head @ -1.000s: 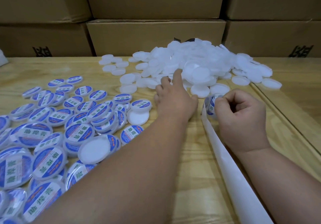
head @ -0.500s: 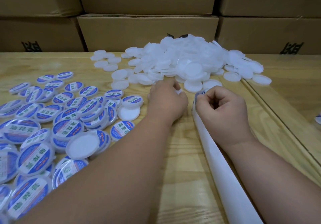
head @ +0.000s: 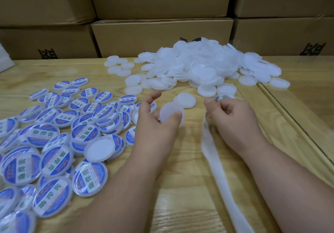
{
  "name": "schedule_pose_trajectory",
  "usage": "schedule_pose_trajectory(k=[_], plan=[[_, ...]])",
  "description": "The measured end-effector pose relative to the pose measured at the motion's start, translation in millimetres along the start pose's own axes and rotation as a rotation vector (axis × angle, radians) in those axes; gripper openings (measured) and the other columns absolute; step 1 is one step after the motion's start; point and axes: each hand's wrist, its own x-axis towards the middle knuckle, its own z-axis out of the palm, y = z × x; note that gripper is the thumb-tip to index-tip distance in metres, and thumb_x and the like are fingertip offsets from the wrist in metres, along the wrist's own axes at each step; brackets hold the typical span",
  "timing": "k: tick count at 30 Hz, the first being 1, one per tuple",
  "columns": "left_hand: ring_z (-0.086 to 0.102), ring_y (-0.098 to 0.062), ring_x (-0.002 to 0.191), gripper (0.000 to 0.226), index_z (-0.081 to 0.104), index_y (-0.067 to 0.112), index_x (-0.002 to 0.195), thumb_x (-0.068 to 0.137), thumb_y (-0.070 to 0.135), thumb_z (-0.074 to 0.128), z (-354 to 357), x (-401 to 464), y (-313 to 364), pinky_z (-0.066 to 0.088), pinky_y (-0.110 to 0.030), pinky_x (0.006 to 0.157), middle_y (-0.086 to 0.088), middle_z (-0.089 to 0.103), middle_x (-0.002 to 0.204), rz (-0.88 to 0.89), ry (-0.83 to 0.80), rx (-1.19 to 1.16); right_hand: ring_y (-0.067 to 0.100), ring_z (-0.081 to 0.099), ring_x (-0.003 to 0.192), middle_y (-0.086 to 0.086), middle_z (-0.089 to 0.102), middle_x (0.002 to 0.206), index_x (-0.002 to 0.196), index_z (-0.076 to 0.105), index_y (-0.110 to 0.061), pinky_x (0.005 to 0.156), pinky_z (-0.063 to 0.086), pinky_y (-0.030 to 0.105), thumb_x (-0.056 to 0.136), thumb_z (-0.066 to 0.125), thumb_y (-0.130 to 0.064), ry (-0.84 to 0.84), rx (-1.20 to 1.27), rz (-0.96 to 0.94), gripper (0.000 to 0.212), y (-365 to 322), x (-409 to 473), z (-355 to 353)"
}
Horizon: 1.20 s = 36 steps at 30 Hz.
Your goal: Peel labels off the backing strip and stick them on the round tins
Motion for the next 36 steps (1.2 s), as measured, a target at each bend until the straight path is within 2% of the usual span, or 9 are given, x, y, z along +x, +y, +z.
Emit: schedule_pose_trajectory(k=[4,8,12,15,17,23,26,32,36], plan=[[0.067,-0.005,0.073,0.027,0.068,0.038,0.096,0.07,0.033,0.074,5,-7,-1,0.051,-0.018,0.063,0.014,0.074,0.084,0.016,0.006,-0.067,0.005,0.039,0.04,-0.014,0.039,0.04,0.058,0.046,-0.013,0.044,0.034,0.012,0.08,0.069,-0.065,-0.026,-0.086,0.072,0.061,-3,2,-1],[0.054,-0.003,0.06,0.012,0.066,0.031,0.08,0.071,0.037,0.072,8,-2,1,0.043,-0.013,0.055,0.017,0.064,0.071,0.048,-0.063,-0.035,0.005,0.04,0.039,-0.014,0.04,0.039,0.059,0.054,-0.013,0.043,0.031,0.017,0.083,0.071,-0.042,-0.097,-0.182,0.108,0.041,-1,4,1],[0.065,0.004,0.073,0.011,0.063,0.026,0.071,0.072,0.027,0.073,8,6,-1,0.048,-0.01,0.061,0.02,0.073,0.097,0.083,-0.027,-0.09,0.005,0.032,0.04,-0.014,0.035,0.043,0.064,0.055,-0.007,0.041,0.029,0.012,0.089,0.069,-0.027,-0.176,-0.077,0.095,0.035,4,5,-1],[0.071,-0.002,0.099,0.009,0.057,0.021,0.082,0.079,0.024,0.065,9,17,-4,0.057,-0.028,0.084,0.019,0.074,0.109,0.058,-0.052,-0.081,0.004,0.028,0.043,-0.011,0.033,0.048,0.07,0.053,-0.002,0.041,0.026,0.013,0.093,0.07,-0.026,-0.208,0.012,0.085,0.038,4,4,-3],[0.074,-0.01,0.097,0.009,0.05,0.024,0.09,0.083,0.021,0.056,11,20,-7,0.058,-0.04,0.087,0.013,0.077,0.103,0.041,-0.084,-0.09,0.005,0.027,0.045,-0.009,0.034,0.051,0.069,0.051,-0.003,0.042,0.026,0.017,0.094,0.07,-0.024,-0.245,0.056,0.082,0.038,3,4,-4],[0.07,-0.006,0.08,0.038,0.056,0.052,0.108,0.083,0.023,0.061,13,17,-7,0.051,-0.012,0.061,0.019,0.073,0.097,0.061,-0.151,0.017,0.021,0.033,0.062,0.009,0.044,0.068,0.077,0.051,0.013,0.056,0.027,0.032,0.081,0.07,-0.031,-0.331,0.184,0.087,0.048,-9,0,-7],[0.068,0.006,0.083,0.02,0.07,0.043,0.101,0.084,0.032,0.069,14,15,-7,0.047,-0.006,0.064,0.025,0.073,0.095,0.061,-0.212,0.068,0.023,0.033,0.064,0.011,0.043,0.069,0.078,0.049,0.015,0.059,0.025,0.036,0.076,0.065,-0.026,-0.356,0.22,0.08,0.045,-15,-2,-7],[0.067,0.004,0.084,0.011,0.073,0.034,0.094,0.087,0.025,0.075,15,15,-7,0.049,-0.006,0.067,0.028,0.071,0.092,0.082,-0.239,0.145,0.018,0.033,0.057,0.008,0.038,0.061,0.079,0.056,0.01,0.047,0.029,0.027,0.077,0.063,-0.024,-0.395,0.221,0.063,0.035,-19,-5,-8],[0.063,0.016,0.079,0.01,0.073,0.031,0.09,0.087,0.024,0.078,16,13,-5,0.043,-0.002,0.063,0.033,0.07,0.089,0.087,-0.235,0.12,0.024,0.04,0.066,0.024,0.045,0.066,0.088,0.059,0.015,0.06,0.03,0.036,0.078,0.061,-0.023,-0.431,0.269,0.079,0.039,-15,-3,-9]])
